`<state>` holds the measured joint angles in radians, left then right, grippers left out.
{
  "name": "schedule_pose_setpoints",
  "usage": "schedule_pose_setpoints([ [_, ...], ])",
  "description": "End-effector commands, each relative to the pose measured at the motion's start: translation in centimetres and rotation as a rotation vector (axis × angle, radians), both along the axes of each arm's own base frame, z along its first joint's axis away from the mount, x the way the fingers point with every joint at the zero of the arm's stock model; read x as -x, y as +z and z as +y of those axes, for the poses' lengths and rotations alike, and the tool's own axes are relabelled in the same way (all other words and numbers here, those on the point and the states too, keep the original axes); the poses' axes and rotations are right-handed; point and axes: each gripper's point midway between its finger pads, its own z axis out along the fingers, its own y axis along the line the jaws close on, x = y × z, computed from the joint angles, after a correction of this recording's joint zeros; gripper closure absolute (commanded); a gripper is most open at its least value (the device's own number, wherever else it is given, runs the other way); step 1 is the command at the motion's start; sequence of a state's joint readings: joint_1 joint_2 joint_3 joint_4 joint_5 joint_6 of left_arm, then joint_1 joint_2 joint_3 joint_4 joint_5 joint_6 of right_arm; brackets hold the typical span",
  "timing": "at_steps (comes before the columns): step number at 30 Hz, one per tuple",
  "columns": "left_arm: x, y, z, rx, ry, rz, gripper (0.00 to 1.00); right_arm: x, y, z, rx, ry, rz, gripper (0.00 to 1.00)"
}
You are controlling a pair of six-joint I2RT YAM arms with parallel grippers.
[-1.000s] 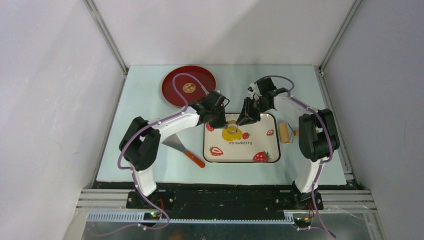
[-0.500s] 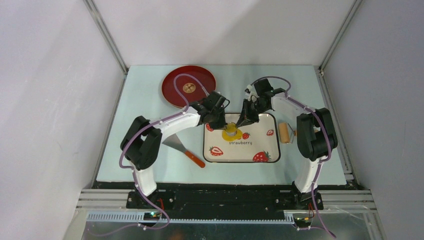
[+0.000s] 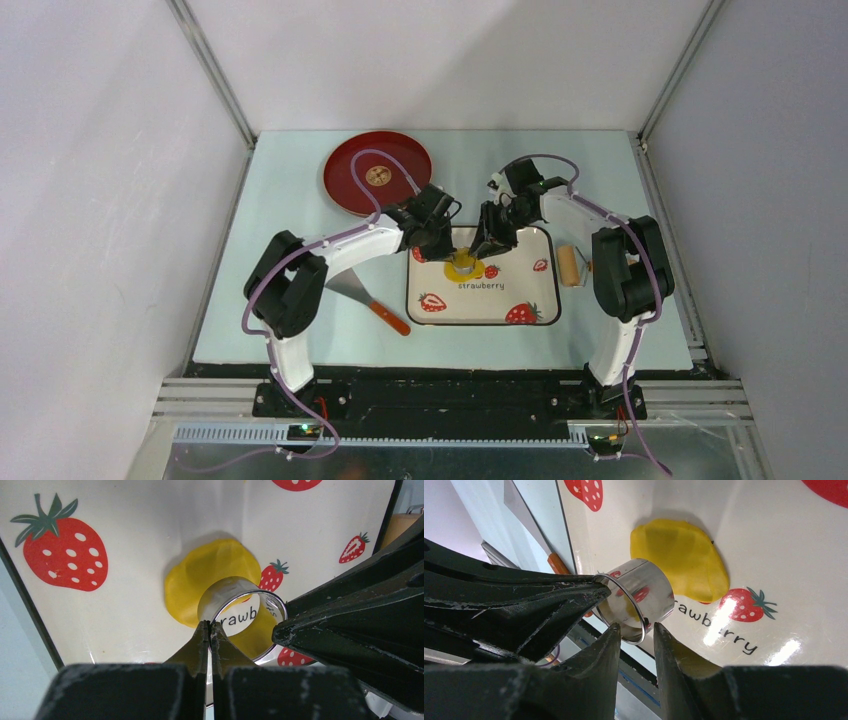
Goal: Roll out the dumpling wrappers from the dough
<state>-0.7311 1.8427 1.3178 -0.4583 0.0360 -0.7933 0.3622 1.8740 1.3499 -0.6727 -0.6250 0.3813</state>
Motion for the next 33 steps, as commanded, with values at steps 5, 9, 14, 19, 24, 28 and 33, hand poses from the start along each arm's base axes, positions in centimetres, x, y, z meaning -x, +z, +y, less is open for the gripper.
schedule_pose_setpoints([
  [5, -1.0, 2.1, -1.6, 0.038, -0.02, -0.058, 1.0, -0.4, -0.8, 0.1, 0.042, 0.013, -0.014, 0.8],
  [9, -0.9, 2.0, -1.8, 0.038, -0.022, -0.057, 1.0, -0.3, -1.5, 0.0, 0.055, 0.015, -0.011, 0.88],
  [14, -0.8, 1.5, -2.0, 0.032, -0.025, -0.048, 1.0, -0.3, -1.8, 0.0, 0.053, 0.013, -0.02, 0.94],
  [19, -0.7, 1.1, -2.2, 0.025, -0.026, -0.043, 1.0, -0.4, -1.6, -0.2, 0.05, 0.01, -0.035, 0.96],
  [24, -0.9, 0.5, -2.3, 0.011, -0.024, -0.043, 1.0, -0.7, -1.6, -0.2, 0.044, 0.007, -0.05, 0.96],
  [28, -1.0, 0.1, -2.1, 0.0, -0.017, -0.04, 1.0, -0.8, -1.7, -0.1, 0.04, 0.008, -0.056, 0.96],
  [33, -1.1, -0.3, -2.3, -0.006, -0.019, -0.039, 1.0, -0.9, -1.7, -0.1, 0.035, 0.006, -0.065, 0.96],
])
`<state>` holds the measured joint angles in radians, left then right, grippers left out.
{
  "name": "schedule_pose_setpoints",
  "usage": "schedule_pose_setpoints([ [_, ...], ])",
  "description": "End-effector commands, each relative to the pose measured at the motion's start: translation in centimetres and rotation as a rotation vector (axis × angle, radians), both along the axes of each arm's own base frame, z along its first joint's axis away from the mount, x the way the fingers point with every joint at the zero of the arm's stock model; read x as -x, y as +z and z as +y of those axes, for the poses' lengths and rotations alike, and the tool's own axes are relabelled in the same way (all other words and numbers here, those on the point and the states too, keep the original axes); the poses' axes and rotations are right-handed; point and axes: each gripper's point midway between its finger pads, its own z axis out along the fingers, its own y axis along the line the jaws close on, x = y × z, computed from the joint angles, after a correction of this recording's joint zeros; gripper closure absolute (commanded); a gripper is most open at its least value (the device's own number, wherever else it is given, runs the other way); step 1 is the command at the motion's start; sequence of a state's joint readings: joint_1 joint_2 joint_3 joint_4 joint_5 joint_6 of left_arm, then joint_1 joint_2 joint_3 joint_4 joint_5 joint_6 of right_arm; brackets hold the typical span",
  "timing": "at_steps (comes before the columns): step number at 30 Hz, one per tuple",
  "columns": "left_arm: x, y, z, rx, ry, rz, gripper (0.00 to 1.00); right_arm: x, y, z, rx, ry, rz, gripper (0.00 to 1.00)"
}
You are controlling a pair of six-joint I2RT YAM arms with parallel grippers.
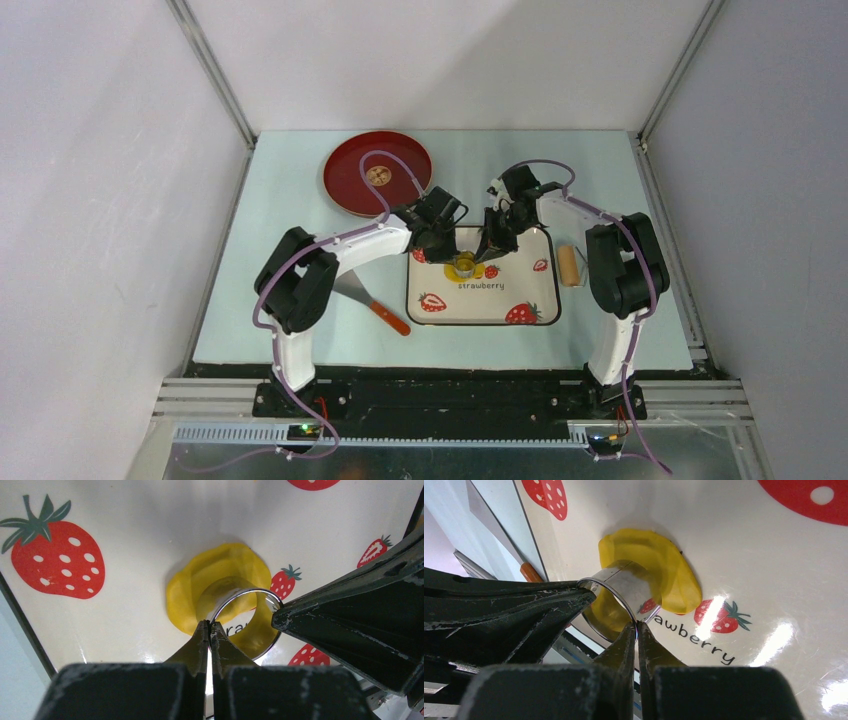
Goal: Roll out the dumpling wrappers from the dough
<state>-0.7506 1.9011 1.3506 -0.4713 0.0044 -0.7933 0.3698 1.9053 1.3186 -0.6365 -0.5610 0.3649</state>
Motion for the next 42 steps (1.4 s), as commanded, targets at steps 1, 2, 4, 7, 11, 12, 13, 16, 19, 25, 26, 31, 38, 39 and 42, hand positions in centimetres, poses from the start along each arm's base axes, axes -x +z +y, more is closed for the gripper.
schedule_pose_setpoints([
  [1, -1.1, 1.3, -1.7, 0.04, -0.017, -0.049, 1.0, -0.8, 0.9, 0.6, -0.032, 0.009, -0.061, 0.96],
  [2, -1.1, 1.3, -1.8, 0.041, -0.018, -0.049, 1.0, -0.9, 1.0, 0.6, -0.035, 0.009, -0.067, 0.96],
  [4, -1.1, 1.3, -1.8, 0.041, -0.019, -0.049, 1.0, -1.0, 1.1, 0.7, -0.038, 0.009, -0.071, 0.96],
  [7, -1.2, 1.3, -1.9, 0.04, -0.019, -0.05, 1.0, -1.0, 1.1, 0.7, -0.041, 0.01, -0.073, 0.96],
  [11, -1.3, 1.2, -2.0, 0.038, -0.02, -0.051, 1.0, -1.1, 1.0, 0.8, -0.044, 0.012, -0.074, 0.96],
  [12, -1.3, 1.2, -2.0, 0.038, -0.021, -0.05, 1.0, -1.1, 1.0, 0.8, -0.045, 0.013, -0.074, 0.96],
  [13, -1.3, 1.2, -1.9, 0.038, -0.022, -0.051, 1.0, -1.2, 1.0, 0.9, -0.047, 0.014, -0.078, 0.96],
  [16, -1.4, 1.2, -2.0, 0.037, -0.023, -0.051, 1.0, -1.2, 0.7, 1.0, -0.051, 0.015, -0.071, 0.96],
  [19, -1.5, 1.0, -2.0, 0.034, -0.023, -0.049, 1.0, -1.2, 0.5, 1.1, -0.053, 0.017, -0.074, 0.96],
  [25, -1.8, 1.2, -1.9, 0.034, -0.027, -0.059, 1.0, -1.2, 0.2, 1.2, -0.064, 0.014, -0.083, 0.97],
  [26, -1.8, 1.2, -1.8, 0.033, -0.028, -0.06, 1.0, -1.2, -0.1, 1.2, -0.061, 0.016, -0.075, 0.97],
  [31, -1.8, 0.5, -1.8, 0.024, -0.028, -0.046, 1.0, -0.7, -1.5, 0.8, -0.038, 0.011, -0.054, 0.97],
  [38, -0.9, -1.6, -2.0, 0.024, -0.03, 0.022, 1.0, -0.2, -3.0, 0.5, -0.023, 0.011, -0.028, 1.0],
  [39, -0.7, -1.8, -2.0, 0.023, -0.028, 0.032, 1.0, -0.1, -3.2, 0.5, -0.022, 0.012, -0.022, 1.0],
  [42, -0.3, -2.8, -1.7, 0.013, -0.017, 0.059, 1.0, 0.0, -3.8, 0.4, -0.013, 0.012, -0.011, 1.0],
])
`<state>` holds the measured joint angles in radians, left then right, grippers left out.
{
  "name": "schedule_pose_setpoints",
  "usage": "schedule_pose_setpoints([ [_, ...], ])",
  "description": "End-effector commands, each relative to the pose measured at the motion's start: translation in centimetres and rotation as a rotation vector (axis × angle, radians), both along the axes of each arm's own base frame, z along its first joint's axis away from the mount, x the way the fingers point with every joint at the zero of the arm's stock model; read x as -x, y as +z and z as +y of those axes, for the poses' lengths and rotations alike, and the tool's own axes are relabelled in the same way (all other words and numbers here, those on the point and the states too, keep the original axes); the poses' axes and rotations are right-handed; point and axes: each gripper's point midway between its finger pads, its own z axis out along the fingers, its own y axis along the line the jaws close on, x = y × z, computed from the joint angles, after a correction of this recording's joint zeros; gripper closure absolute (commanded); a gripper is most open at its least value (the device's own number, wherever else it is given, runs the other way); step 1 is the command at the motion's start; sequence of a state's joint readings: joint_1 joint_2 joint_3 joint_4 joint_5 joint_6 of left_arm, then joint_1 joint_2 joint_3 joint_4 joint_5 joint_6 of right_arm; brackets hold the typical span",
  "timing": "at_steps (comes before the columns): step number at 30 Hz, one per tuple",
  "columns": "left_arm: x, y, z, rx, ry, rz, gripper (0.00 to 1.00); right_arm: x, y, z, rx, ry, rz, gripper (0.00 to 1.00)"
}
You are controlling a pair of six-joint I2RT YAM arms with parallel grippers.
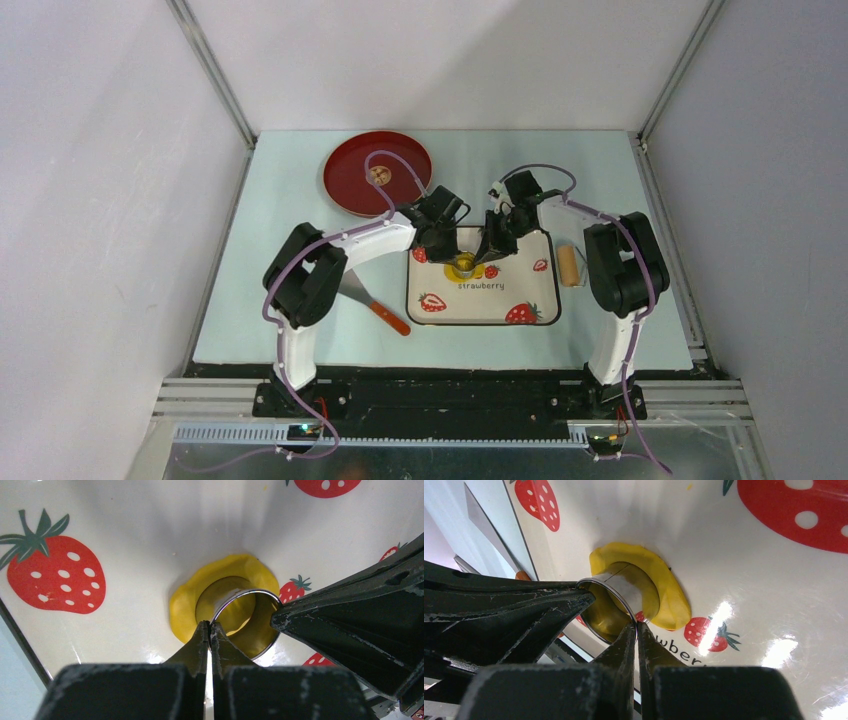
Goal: Roll out the dumpling wrappers from the dough
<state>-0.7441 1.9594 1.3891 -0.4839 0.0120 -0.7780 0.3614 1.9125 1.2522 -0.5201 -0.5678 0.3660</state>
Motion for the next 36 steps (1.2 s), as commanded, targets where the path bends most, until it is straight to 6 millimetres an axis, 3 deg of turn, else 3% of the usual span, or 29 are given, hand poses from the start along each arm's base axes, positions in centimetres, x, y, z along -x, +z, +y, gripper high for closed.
schedule_pose_setpoints([
  [1, 0.3, -1.5, -1.5, 0.037, -0.001, 0.041, 1.0, 0.6, -2.3, 0.4, 0.01, 0.018, 0.028, 1.0],
  [22, 1.4, -2.8, -0.8, 0.037, 0.044, 0.094, 1.0, 3.1, -5.6, -0.1, 0.103, 0.026, 0.067, 1.0],
  [36, 2.0, -3.1, -0.5, 0.041, 0.053, 0.113, 1.0, 4.6, -6.2, 0.3, 0.097, 0.028, 0.093, 1.0],
])
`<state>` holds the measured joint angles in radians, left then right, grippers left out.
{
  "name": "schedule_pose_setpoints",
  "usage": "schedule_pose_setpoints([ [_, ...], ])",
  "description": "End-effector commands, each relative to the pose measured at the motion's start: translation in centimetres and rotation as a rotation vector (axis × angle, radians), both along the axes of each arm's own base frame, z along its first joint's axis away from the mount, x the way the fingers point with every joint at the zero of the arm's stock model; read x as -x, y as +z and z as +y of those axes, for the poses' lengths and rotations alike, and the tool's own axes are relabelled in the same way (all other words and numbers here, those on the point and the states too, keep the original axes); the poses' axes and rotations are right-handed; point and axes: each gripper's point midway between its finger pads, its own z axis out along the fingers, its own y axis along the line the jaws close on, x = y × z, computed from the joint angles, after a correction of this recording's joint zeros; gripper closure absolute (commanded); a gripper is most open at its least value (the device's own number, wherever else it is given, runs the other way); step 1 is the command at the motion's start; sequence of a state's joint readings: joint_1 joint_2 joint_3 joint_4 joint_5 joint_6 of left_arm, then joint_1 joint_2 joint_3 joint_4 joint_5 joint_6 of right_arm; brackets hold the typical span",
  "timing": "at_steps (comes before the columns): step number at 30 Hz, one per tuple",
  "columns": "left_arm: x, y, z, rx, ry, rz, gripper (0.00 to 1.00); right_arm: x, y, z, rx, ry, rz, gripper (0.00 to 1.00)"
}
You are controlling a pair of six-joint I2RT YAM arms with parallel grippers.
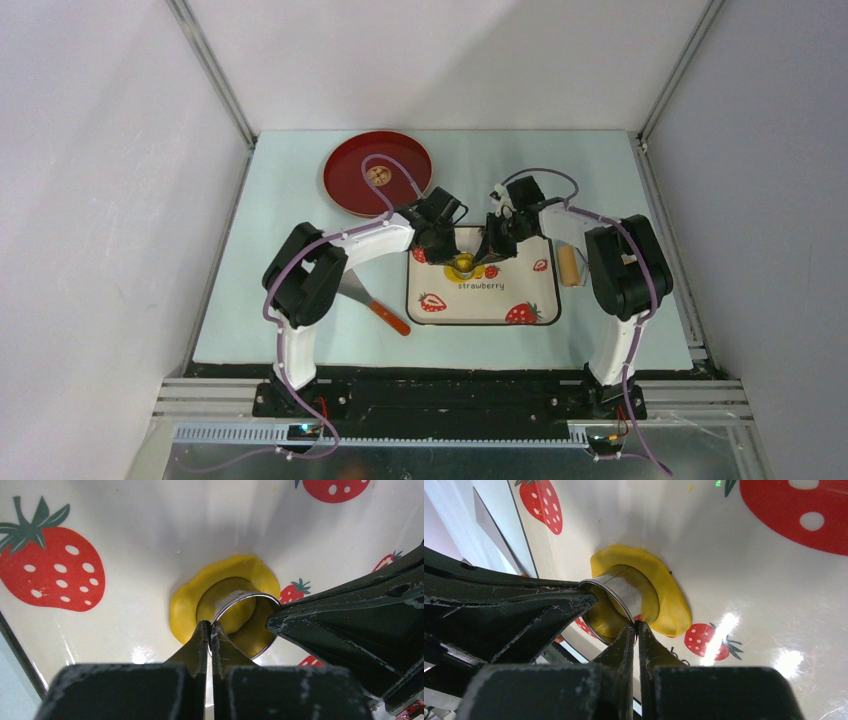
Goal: Roll out the dumpling wrappers from the dough
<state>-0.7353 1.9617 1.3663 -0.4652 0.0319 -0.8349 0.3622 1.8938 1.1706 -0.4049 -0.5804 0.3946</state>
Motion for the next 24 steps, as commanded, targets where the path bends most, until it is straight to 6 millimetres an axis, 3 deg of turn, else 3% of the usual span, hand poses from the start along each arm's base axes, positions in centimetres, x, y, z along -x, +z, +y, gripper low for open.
schedule_pose_setpoints([
  [1, 1.8, -2.5, -0.6, 0.015, 0.004, 0.076, 1.0, 4.6, -5.6, 0.0, 0.13, 0.042, 0.124, 1.0],
  [24, 2.1, -2.8, -0.2, 0.004, 0.01, 0.082, 1.0, 6.5, -7.6, -0.3, 0.179, 0.016, 0.198, 1.0],
])
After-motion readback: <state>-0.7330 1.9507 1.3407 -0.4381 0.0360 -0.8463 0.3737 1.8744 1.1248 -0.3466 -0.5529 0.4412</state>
